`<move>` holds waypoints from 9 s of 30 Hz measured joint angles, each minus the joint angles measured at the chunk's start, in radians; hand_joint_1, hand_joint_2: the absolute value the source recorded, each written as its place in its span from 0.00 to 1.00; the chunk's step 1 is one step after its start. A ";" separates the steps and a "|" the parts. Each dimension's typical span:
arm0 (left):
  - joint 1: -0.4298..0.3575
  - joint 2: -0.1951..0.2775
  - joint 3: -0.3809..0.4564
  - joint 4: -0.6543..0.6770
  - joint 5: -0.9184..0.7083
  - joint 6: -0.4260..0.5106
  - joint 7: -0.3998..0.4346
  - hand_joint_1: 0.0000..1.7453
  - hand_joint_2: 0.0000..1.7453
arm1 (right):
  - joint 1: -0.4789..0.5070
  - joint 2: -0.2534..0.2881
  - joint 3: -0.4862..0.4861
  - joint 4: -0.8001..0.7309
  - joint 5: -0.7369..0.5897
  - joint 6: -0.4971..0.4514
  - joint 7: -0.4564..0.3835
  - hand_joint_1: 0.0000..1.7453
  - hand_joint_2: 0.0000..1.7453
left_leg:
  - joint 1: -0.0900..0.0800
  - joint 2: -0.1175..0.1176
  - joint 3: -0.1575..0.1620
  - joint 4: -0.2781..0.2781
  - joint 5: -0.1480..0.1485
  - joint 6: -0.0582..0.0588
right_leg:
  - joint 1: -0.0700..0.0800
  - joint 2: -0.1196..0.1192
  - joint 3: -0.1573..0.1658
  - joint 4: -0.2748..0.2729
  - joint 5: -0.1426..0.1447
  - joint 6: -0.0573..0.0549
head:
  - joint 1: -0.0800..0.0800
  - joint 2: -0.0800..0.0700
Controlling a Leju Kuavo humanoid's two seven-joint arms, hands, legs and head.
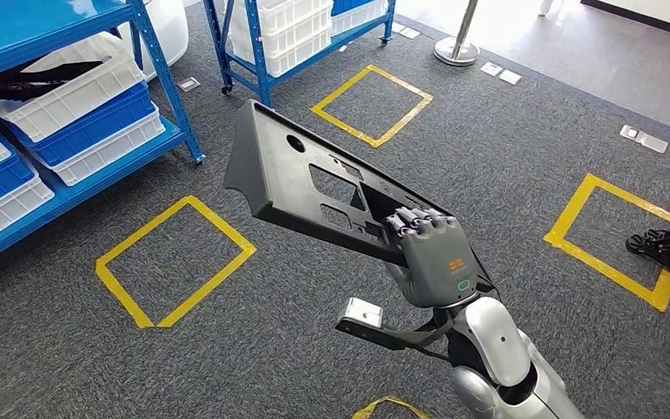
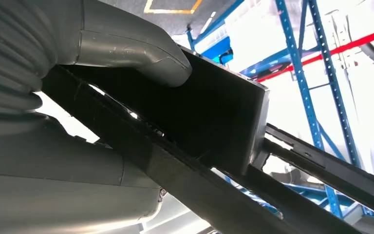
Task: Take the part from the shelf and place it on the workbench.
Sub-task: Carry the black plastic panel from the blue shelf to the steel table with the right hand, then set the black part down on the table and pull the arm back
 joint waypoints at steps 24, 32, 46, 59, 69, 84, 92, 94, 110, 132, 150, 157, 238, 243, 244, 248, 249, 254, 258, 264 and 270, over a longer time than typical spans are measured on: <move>0.027 -0.052 0.142 -0.043 -0.060 -0.085 0.004 0.00 0.00 | 0.031 0.005 0.000 0.005 0.005 -0.008 0.001 1.00 1.00 | 0.001 0.033 -0.111 0.229 -0.089 -0.008 | -0.003 0.004 0.011 -0.005 -0.004 -0.022 | -0.001 0.000; 0.030 -0.061 0.161 -0.058 -0.063 -0.087 0.004 0.00 0.00 | 0.036 0.005 -0.002 0.005 0.009 -0.014 0.002 1.00 1.00 | -0.003 -0.050 -0.012 0.008 0.002 0.005 | -0.009 0.086 -0.017 0.006 0.005 0.006 | -0.002 0.000; 0.032 -0.068 0.171 -0.070 -0.066 -0.090 0.003 0.00 0.00 | 0.042 0.005 -0.009 0.005 0.010 -0.016 0.002 1.00 1.00 | 0.000 0.077 0.000 -0.020 0.012 0.024 | -0.012 -0.059 -0.104 0.153 -0.047 0.025 | 0.013 0.000; 0.035 -0.083 0.213 -0.078 -0.080 -0.117 0.001 0.00 0.00 | 0.047 0.004 -0.017 0.006 0.008 -0.019 0.004 1.00 1.00 | -0.013 0.004 -0.090 0.146 -0.026 0.025 | 0.009 0.033 -0.001 0.003 0.001 -0.028 | 0.002 0.000; 0.034 -0.096 0.237 -0.094 -0.080 -0.123 -0.001 0.00 0.00 | 0.039 -0.002 -0.024 0.008 0.006 -0.019 0.004 1.00 1.00 | -0.015 0.029 -0.002 -0.050 0.045 0.051 | 0.006 -0.023 -0.110 0.170 -0.067 -0.010 | 0.008 0.000; 0.025 -0.134 0.334 -0.121 -0.186 -0.192 -0.023 0.00 0.00 | 0.047 -0.045 -0.074 -0.001 0.118 -0.007 0.039 1.00 1.00 | -0.001 0.058 -0.042 0.134 -0.105 -0.011 | -0.015 -0.051 -0.027 -0.001 0.022 -0.014 | -0.008 0.000; 0.024 -0.137 0.360 -0.121 -0.217 -0.194 -0.027 0.00 0.00 | 0.061 -0.076 -0.101 -0.019 0.165 -0.004 0.065 1.00 1.00 | -0.019 -0.057 -0.015 0.011 0.013 0.037 | 0.005 0.065 -0.021 0.001 0.021 -0.019 | -0.008 0.000; 0.020 -0.138 0.367 -0.121 -0.241 -0.198 -0.030 0.00 0.00 | 0.073 -0.093 -0.116 -0.035 0.185 -0.004 0.075 1.00 1.00 | -0.024 -0.056 -0.003 -0.014 0.014 0.039 | 0.001 0.090 -0.028 -0.001 0.026 -0.012 | -0.008 0.000; -0.018 -0.140 0.396 -0.083 -0.323 -0.195 -0.058 0.00 0.00 | 0.086 -0.166 -0.186 -0.095 0.220 0.015 0.092 1.00 1.00 | -0.026 0.159 0.025 -0.042 0.012 0.018 | -0.006 -0.112 0.003 -0.016 0.013 0.016 | -0.005 0.000; 0.011 -0.145 0.423 -0.149 -0.221 -0.165 -0.091 0.00 0.00 | -0.084 -0.117 -0.255 0.047 0.137 0.021 -0.003 1.00 1.00 | -0.017 0.048 -0.013 -0.030 0.038 0.047 | -0.008 -0.044 -0.167 0.270 -0.084 0.009 | 0.004 0.000; -0.057 -0.126 0.494 -0.034 -0.346 -0.149 -0.146 0.00 0.00 | -0.102 -0.064 -0.205 0.088 0.189 0.035 0.021 1.00 1.00 | -0.002 0.028 -0.091 0.175 -0.046 -0.013 | -0.016 0.018 0.006 -0.023 0.026 -0.023 | -0.002 0.000; -0.119 -0.113 0.521 0.024 -0.365 -0.113 -0.156 0.00 0.00 | -0.104 -0.054 -0.189 0.087 0.200 0.047 0.031 1.00 1.00 | 0.004 -0.028 -0.017 -0.007 0.027 0.010 | -0.022 0.073 -0.032 -0.011 0.033 0.025 | -0.001 0.000; -0.178 -0.073 0.617 0.190 -0.407 -0.089 -0.180 0.00 0.00 | -0.116 -0.048 -0.137 0.098 0.239 0.051 0.034 1.00 1.00 | 0.015 0.036 -0.175 0.276 -0.080 -0.017 | -0.010 -0.052 0.015 0.006 -0.013 -0.022 | 0.013 0.000; -0.180 -0.070 0.628 0.193 -0.412 -0.094 -0.187 0.00 0.00 | -0.127 -0.050 -0.128 0.102 0.257 0.063 0.035 1.00 1.00 | 0.004 0.034 -0.087 0.049 0.062 0.011 | 0.002 -0.042 0.033 0.008 -0.028 -0.022 | 0.013 0.000; -0.181 -0.069 0.632 0.194 -0.415 -0.096 -0.189 0.00 0.00 | -0.133 -0.052 -0.125 0.104 0.263 0.068 0.035 1.00 1.00 | 0.000 0.033 -0.074 0.017 0.069 0.013 | 0.003 -0.041 0.032 0.008 -0.030 -0.018 | 0.013 0.000; -0.187 -0.069 0.642 0.197 -0.419 -0.097 -0.190 0.00 0.00 | -0.153 -0.062 -0.115 0.113 0.277 0.080 0.036 1.00 1.00 | -0.006 0.032 -0.066 -0.009 0.068 0.022 | -0.001 -0.043 0.021 0.016 -0.040 0.002 | 0.013 0.000; -0.188 -0.069 0.643 0.197 -0.420 -0.097 -0.190 0.00 0.00 | -0.157 -0.064 -0.114 0.114 0.277 0.080 0.036 1.00 1.00 | -0.004 0.032 -0.062 -0.015 0.070 0.028 | -0.002 -0.045 0.006 0.044 -0.053 0.003 | 0.014 0.000; -0.191 -0.069 0.644 0.199 -0.420 -0.098 -0.191 0.00 0.00 | -0.165 -0.073 -0.109 0.124 0.279 0.081 0.036 1.00 1.00 | -0.004 0.031 -0.056 -0.019 0.065 0.039 | -0.004 -0.047 -0.143 0.288 -0.123 0.008 | 0.015 0.000; -0.191 -0.070 0.645 0.200 -0.426 -0.098 -0.192 0.00 0.00 | -0.175 -0.077 -0.102 0.128 0.284 0.092 0.036 1.00 1.00 | -0.005 0.029 -0.045 -0.018 0.055 0.027 | -0.008 -0.056 -0.046 0.052 -0.009 0.037 | 0.017 0.000; -0.192 -0.069 0.660 0.201 -0.431 -0.101 -0.196 0.00 0.00 | -0.195 -0.082 -0.084 0.135 0.289 0.121 0.035 1.00 1.00 | -0.006 0.032 -0.048 0.010 0.028 -0.002 | -0.010 -0.054 -0.007 -0.005 0.008 -0.012 | 0.015 0.000; -0.192 -0.069 0.675 0.208 -0.440 -0.107 -0.197 0.00 0.00 | -0.224 -0.090 -0.058 0.148 0.284 0.150 0.031 1.00 1.00 | -0.003 0.034 -0.182 0.257 -0.047 -0.013 | -0.012 -0.053 0.020 -0.005 -0.009 -0.033 | 0.011 0.000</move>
